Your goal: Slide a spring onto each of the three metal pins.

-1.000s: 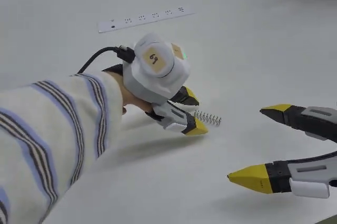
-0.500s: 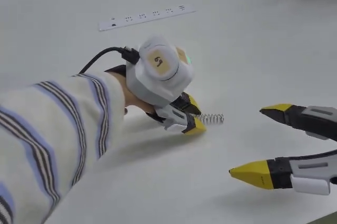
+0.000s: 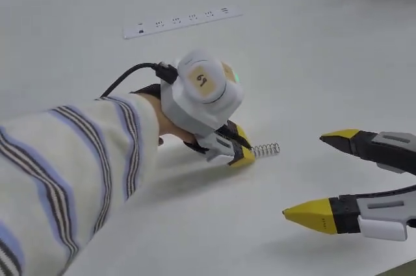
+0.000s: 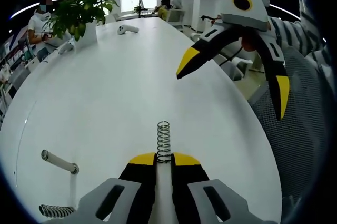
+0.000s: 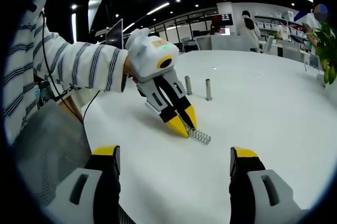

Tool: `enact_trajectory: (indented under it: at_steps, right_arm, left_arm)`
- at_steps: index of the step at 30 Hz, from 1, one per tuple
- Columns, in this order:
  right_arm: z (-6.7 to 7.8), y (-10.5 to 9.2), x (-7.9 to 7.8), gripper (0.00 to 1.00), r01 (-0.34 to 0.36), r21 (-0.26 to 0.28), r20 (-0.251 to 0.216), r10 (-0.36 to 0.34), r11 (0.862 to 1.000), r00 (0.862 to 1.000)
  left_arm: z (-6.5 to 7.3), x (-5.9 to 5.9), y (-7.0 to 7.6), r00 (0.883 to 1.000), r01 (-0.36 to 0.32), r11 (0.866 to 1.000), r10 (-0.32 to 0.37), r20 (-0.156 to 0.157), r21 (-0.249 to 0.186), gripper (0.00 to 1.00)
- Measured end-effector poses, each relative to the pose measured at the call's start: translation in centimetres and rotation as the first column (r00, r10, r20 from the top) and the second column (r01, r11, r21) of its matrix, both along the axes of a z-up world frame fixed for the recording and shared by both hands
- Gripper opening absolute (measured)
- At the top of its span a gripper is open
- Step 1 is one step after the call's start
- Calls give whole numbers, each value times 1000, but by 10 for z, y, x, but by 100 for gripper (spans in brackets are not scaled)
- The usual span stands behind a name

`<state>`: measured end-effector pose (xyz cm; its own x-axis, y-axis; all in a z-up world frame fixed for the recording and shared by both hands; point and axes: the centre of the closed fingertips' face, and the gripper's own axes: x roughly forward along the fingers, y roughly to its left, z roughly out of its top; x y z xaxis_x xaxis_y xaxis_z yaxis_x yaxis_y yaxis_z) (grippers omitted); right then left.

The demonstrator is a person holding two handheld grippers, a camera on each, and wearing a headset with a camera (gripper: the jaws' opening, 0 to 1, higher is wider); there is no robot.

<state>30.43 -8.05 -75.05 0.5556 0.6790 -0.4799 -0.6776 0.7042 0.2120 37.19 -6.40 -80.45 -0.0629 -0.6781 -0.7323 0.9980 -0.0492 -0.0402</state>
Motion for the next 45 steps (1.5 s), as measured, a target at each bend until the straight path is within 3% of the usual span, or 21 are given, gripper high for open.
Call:
enact_trajectory:
  at_steps: [3, 4, 7, 9, 16, 21, 32, 36, 41, 45]
  right_arm:
    - [-1, 0, -1, 84, -3, -4, -3, 3, 1000, 1000]
    - [-1, 0, -2, 84, -5, -5, -3, 5, 1000, 1000]
    - [2, 0, -2, 84, -6, -2, 4, 6, 1000, 1000]
    - [2, 1, -1, 84, -6, 5, 6, 6, 1000, 1000]
    - [2, 2, -1, 83, -18, -5, 1, 18, 1000, 1000]
    - [5, 6, -2, 83, -40, -3, 4, 40, 999, 999]
    - [16, 12, 5, 82, -97, -7, 35, 97, 995, 995]
    - [18, 18, 5, 80, -147, -12, 40, 147, 989, 988]
    - [21, 24, 7, 79, -194, -21, 49, 195, 981, 980]
    - [22, 32, 7, 82, -254, -38, 56, 256, 966, 965]
  left_arm:
    - [0, -4, 1, 999, -1, 1000, 1, -32, 6, 2]
    - [0, -13, 3, 996, -10, 1000, 11, -89, 11, 2]
    - [4, -13, 3, 998, 1, 1000, -2, -62, -14, 2]
    - [5, -13, 5, 997, -11, 1000, 10, -74, -13, 2]
    - [15, -12, 14, 998, -27, 999, 25, -63, -36, 2]
    - [24, -15, 24, 997, -43, 998, 39, -71, -54, 2]
    - [52, -22, 50, 994, -103, 987, 99, -40, -124, 2]
    - [59, -27, 61, 990, -132, 979, 123, -63, -153, 2]
    - [64, -35, 78, 988, -152, 976, 144, -60, -157, 2]
    - [67, -41, 86, 986, -162, 972, 155, -56, -170, 2]
